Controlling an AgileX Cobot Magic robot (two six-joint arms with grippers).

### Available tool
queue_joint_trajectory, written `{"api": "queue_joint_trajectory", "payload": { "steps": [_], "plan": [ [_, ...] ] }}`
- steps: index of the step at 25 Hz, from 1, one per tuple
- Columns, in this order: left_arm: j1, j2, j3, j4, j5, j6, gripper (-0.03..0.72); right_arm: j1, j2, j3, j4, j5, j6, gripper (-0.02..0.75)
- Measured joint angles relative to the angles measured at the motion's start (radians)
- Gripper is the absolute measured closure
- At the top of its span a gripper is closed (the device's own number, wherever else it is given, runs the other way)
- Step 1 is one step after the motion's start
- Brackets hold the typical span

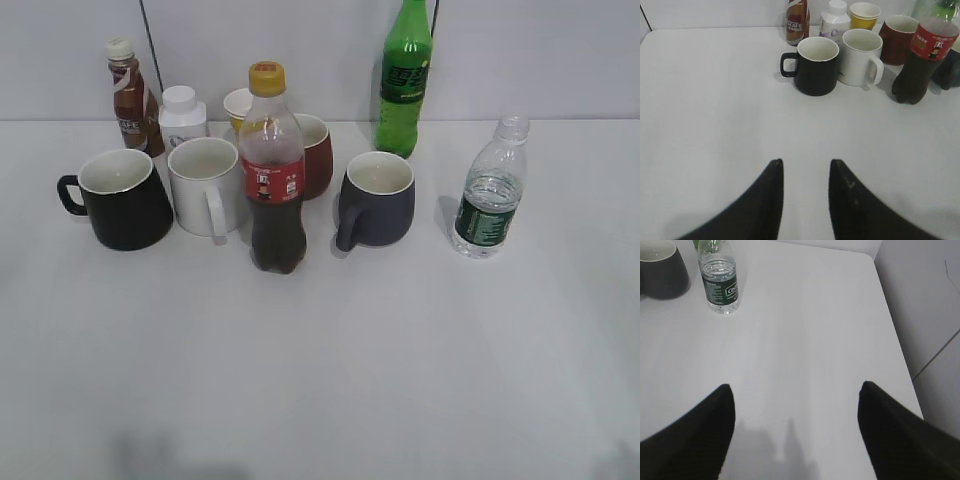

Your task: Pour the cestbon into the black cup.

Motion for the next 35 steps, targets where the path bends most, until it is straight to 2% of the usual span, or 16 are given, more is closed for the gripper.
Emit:
{"api": "queue_joint_trajectory", "payload": {
  "steps": [23,25,27,31,35],
  "plan": [
    [0.000,0.016,-0.011,0.000,-0.014,-0.001,0.447,0.000,0.000,0.000,-0.001,0.000,0.001,0.148],
    [0.000,0.040,-0.021,-0.005,-0.092,-0.001,0.447,0.000,0.000,0.000,-0.001,0.000,0.001,0.148],
    [0.000,0.064,-0.022,-0.003,-0.250,-0.001,0.447,0.000,0.000,0.000,-0.001,0.000,0.001,0.148],
    [0.000,0.148,0.012,0.088,-0.656,-0.001,0.447,0.000,0.000,0.000,-0.001,0.000,0.000,0.148],
    [0.000,0.316,0.085,0.105,-1.047,-0.001,0.447,0.000,0.000,0.000,-0.001,0.000,0.000,0.148]
  ]
}}
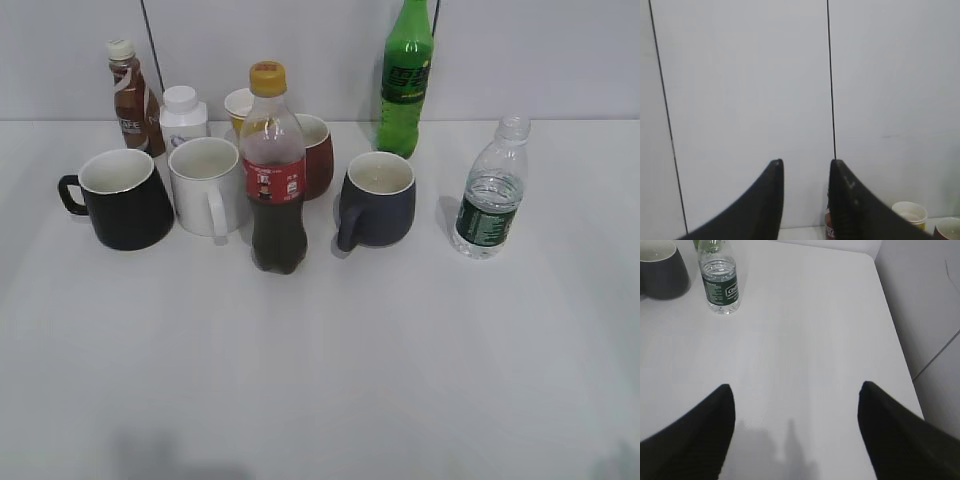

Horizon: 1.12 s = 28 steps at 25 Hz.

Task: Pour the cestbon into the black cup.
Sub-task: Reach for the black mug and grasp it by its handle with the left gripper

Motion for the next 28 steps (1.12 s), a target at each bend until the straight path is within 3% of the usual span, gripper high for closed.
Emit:
{"api": "queue_joint_trajectory", "payload": {
  "steps": [6,14,23,28],
  "plan": [
    [0.000,0.406,0.087,0.007,-0.387,0.000,0.447,0.000,0.000,0.000,0.000,0.000,0.000,0.148],
    [0.000,1.047,0.096,0.007,-0.848,-0.016,0.446,0.000,0.000,0.000,-0.001,-0.001,0.000,0.149],
    [0.008,1.504,0.095,0.102,-1.185,-0.026,0.445,0.000,0.000,0.000,-0.001,-0.001,-0.001,0.149],
    [0.021,1.608,0.076,0.109,-1.213,-0.018,0.443,0.000,0.000,0.000,-0.001,0.000,-0.001,0.149]
  ]
}}
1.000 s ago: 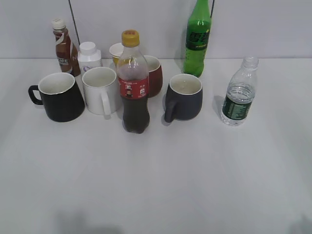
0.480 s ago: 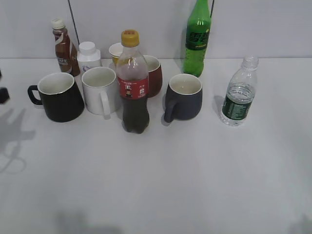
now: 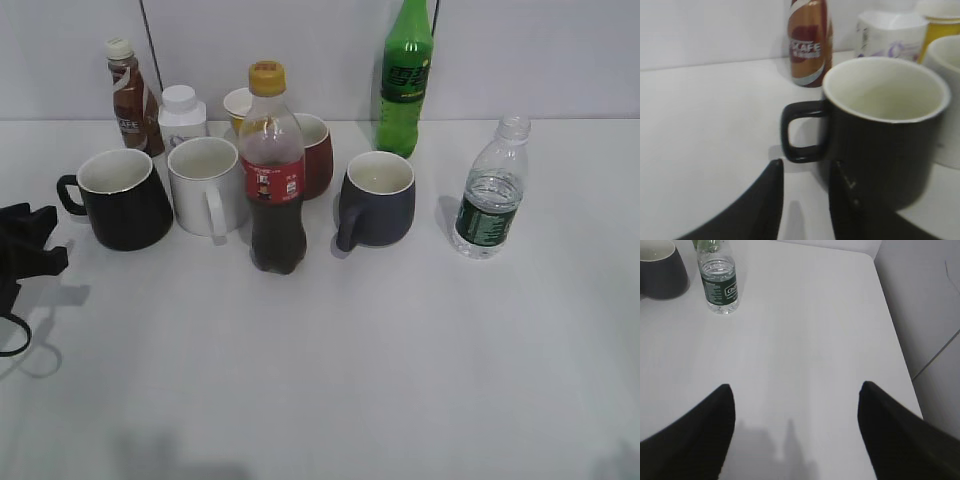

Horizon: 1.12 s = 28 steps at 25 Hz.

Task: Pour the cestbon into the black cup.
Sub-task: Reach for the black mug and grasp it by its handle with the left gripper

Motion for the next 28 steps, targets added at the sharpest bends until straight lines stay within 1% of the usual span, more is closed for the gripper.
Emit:
{"api": "queue_joint_trajectory", "payload": {
  "steps": [2,4,8,13,20,28],
  "plan": [
    [0.017,0.027,-0.021,0.000,-0.003,0.002,0.423,0.000,0.000,0.000,0.000,0.000,0.000,0.149],
    [0.044,0.048,-0.048,0.007,-0.005,0.003,0.387,0.000,0.000,0.000,0.000,0.000,0.000,0.149],
    [0.078,0.098,-0.111,0.050,-0.008,0.003,0.360,0.000,0.000,0.000,0.000,0.000,0.000,0.149],
    [0.078,0.174,-0.187,0.106,-0.009,0.003,0.351,0.000,0.000,0.000,0.000,0.000,-0.001,0.149],
    [0.078,0.234,-0.251,0.128,-0.009,0.003,0.351,0.000,0.000,0.000,0.000,0.000,-0.001,0.149],
    [0.078,0.254,-0.325,0.138,0.000,0.003,0.351,0.000,0.000,0.000,0.000,0.000,-0.001,0.149]
  ]
}}
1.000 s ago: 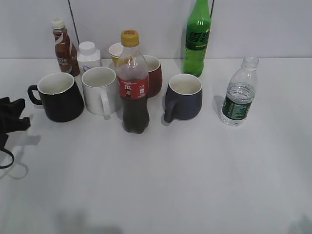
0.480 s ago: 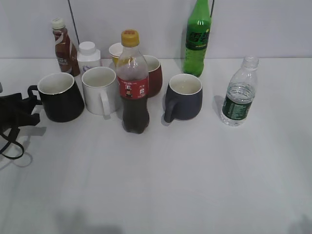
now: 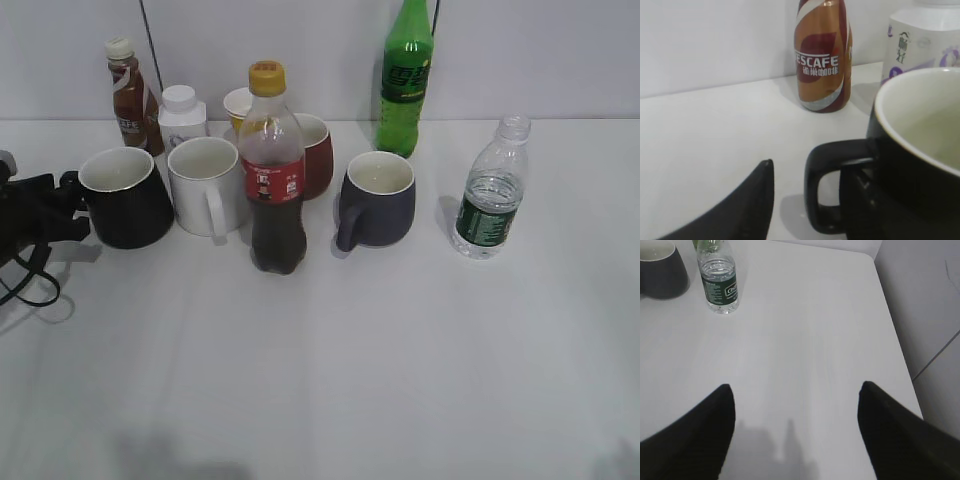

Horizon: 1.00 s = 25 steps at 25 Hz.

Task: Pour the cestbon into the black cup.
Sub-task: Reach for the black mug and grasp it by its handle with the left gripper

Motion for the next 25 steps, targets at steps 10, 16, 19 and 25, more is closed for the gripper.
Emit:
{"api": "queue_joint_trajectory", "payload": {
  "steps": [10,16,19,25],
  "plan": [
    [0.000,0.053,-0.062,0.026,-0.007,-0.003,0.371,0.000,0.000,0.000,0.000,0.000,0.000,0.149],
    [0.001,0.078,-0.113,0.079,-0.006,-0.004,0.421,0.000,0.000,0.000,0.000,0.000,0.000,0.149],
    [0.001,0.087,-0.132,0.093,-0.004,-0.004,0.524,0.000,0.000,0.000,0.000,0.000,0.000,0.149],
    [0.001,0.086,-0.136,0.092,0.000,-0.004,0.637,0.000,0.000,0.000,0.014,0.000,0.000,0.149]
  ]
}}
